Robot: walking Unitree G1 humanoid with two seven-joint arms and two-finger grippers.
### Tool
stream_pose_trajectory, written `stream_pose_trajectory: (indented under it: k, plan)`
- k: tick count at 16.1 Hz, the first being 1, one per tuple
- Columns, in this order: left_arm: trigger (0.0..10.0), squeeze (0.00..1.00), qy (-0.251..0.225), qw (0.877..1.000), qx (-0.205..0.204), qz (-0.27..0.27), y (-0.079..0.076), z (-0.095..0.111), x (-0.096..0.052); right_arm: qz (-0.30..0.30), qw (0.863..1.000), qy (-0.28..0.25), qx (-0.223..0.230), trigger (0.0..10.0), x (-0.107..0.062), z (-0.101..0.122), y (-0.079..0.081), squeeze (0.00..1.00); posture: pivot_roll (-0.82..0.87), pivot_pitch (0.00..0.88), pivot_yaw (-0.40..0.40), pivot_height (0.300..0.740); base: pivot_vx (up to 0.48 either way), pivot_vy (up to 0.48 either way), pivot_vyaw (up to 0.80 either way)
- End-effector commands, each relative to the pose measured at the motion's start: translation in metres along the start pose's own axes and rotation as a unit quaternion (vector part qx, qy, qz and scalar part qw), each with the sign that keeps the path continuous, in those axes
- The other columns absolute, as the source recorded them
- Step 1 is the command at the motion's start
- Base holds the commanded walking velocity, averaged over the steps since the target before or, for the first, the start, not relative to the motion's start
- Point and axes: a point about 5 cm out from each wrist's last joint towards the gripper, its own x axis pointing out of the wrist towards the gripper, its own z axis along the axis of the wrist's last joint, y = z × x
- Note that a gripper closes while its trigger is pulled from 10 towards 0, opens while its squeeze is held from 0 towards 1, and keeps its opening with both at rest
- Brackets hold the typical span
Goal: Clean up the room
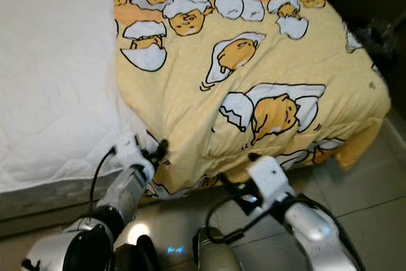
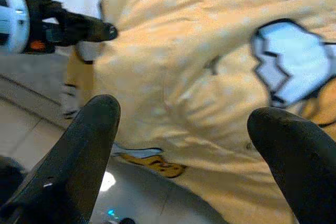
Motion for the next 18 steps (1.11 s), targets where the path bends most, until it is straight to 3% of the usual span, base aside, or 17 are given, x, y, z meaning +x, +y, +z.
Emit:
stream_pose_trajectory:
  k: [1,4,6,10,11,12,13,14,15,16,18]
  plan:
    - [0.0,0.00,0.002,0.999,-0.037,0.037,0.017,-0.007,-0.005,0.013,1.000,0.011,0.014,10.0,0.000,-0.006,0.006,0.00,-0.32,0.169,-0.053,0.740,0.000,0.000,0.00]
    - [0.0,0.00,-0.011,0.996,-0.054,0.064,0.041,-0.013,-0.015,0.019,0.999,0.010,0.026,10.0,0.001,-0.009,0.016,0.00,-0.29,0.173,-0.031,0.740,0.000,0.000,0.00]
    - [0.0,0.00,-0.012,0.996,-0.038,0.074,0.061,-0.023,-0.027,0.019,0.999,0.009,0.033,10.0,0.000,-0.011,0.022,0.00,-0.29,0.171,-0.016,0.740,0.000,0.000,0.00]
    - [0.0,0.00,-0.009,0.994,-0.020,0.103,0.094,-0.036,-0.048,0.005,0.999,0.010,0.034,10.0,-0.002,-0.013,0.017,0.00,-0.28,0.161,0.009,0.740,0.000,0.000,0.00]
    - [0.0,0.00,-0.007,0.995,0.019,0.094,0.100,-0.040,-0.056,-0.012,0.999,0.006,0.032,10.0,0.000,-0.013,0.013,0.00,-0.27,0.143,0.021,0.740,0.000,0.000,0.00]
    - [0.0,0.00,-0.019,0.992,0.105,0.062,0.094,-0.035,-0.057,-0.042,0.999,-0.004,0.030,10.0,0.003,-0.009,0.007,0.00,-0.26,0.129,0.027,0.740,0.000,0.000,0.00]
    - [6.6,0.00,-0.056,0.979,0.194,0.025,0.083,-0.023,-0.060,-0.076,0.996,-0.016,0.037,10.0,0.006,-0.005,0.000,0.00,-0.25,0.108,0.034,0.740,0.000,0.000,0.00]
    - [6.6,0.00,-0.079,0.972,0.223,0.011,0.077,-0.016,-0.062,-0.089,0.995,-0.021,0.043,10.0,0.007,-0.003,-0.003,0.00,-0.24,0.103,0.035,0.740,0.000,0.000,0.00]
    - [10.0,0.00,-0.148,0.954,0.261,0.019,0.070,0.007,-0.073,-0.116,0.991,-0.031,0.061,10.0,0.010,-0.001,-0.009,0.00,-0.23,0.079,0.040,0.740,0.000,0.000,0.00]
    - [10.0,0.00,-0.161,0.951,0.262,0.026,0.070,0.011,-0.077,-0.121,0.990,-0.032,0.064,10.0,0.011,-0.001,-0.010,0.00,-0.23,0.079,0.040,0.740,0.000,0.000,0.00]
    - [10.0,0.00,-0.192,0.943,0.256,0.087,0.078,0.022,-0.103,-0.135,0.987,-0.028,0.086,10.0,0.019,-0.005,-0.015,0.00,-0.19,0.045,0.040,0.740,0.000,0.000,0.00]
